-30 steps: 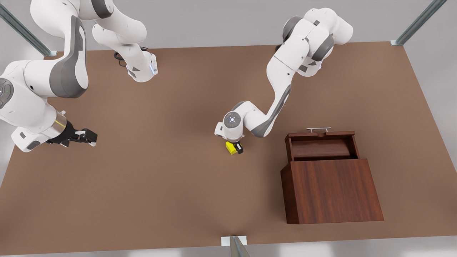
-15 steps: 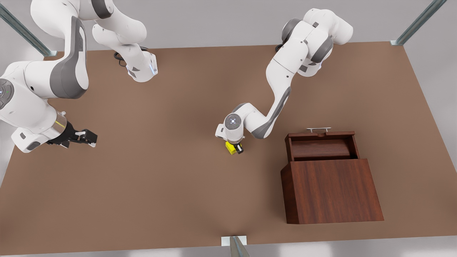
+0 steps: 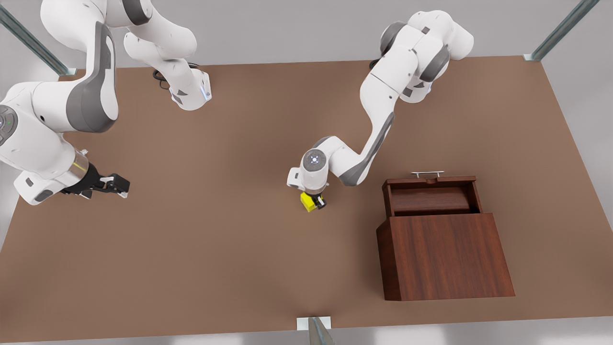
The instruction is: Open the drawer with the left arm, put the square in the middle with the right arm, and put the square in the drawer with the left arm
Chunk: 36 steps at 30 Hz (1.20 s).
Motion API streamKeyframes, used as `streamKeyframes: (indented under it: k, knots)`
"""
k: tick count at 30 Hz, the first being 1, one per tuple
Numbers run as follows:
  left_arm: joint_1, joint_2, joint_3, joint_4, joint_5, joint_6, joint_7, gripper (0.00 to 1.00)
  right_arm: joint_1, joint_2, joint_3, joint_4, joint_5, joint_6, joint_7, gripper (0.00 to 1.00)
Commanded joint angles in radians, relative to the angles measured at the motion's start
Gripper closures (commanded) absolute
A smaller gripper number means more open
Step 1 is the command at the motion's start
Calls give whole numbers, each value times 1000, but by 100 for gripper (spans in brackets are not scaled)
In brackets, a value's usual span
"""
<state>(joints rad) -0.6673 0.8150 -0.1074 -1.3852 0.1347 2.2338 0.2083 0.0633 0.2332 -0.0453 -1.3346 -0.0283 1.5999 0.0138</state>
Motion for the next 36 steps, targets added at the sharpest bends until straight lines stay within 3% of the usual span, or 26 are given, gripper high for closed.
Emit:
streamKeyframes:
  k: [1,11,17,26,33,34,35,36]
  knots:
    - [2,-5,0,0,-7,0,-6,30,0,0,1,0,-1,0,0,0]
    - [20,-246,176,-11,-201,-187,95,29,-2,0,1,0,-1,8,0,0]
    - [21,-436,337,-230,-224,-211,439,29,-4,0,1,0,-1,8,0,0]
    - [18,-528,591,-380,-282,-212,925,29,-2,0,1,0,1,15,0,0]
    - [21,-527,650,-422,-297,-214,1071,28,-2,0,1,0,-1,15,0,0]
    - [20,-527,650,-423,-297,-218,1076,24,-2,0,1,0,-1,15,0,0]
    - [20,-525,650,-429,-297,-223,1077,0,-3,0,1,0,-1,15,0,0]
    - [20,-525,650,-442,-297,-223,1077,0,-4,0,1,0,1,15,0,0]
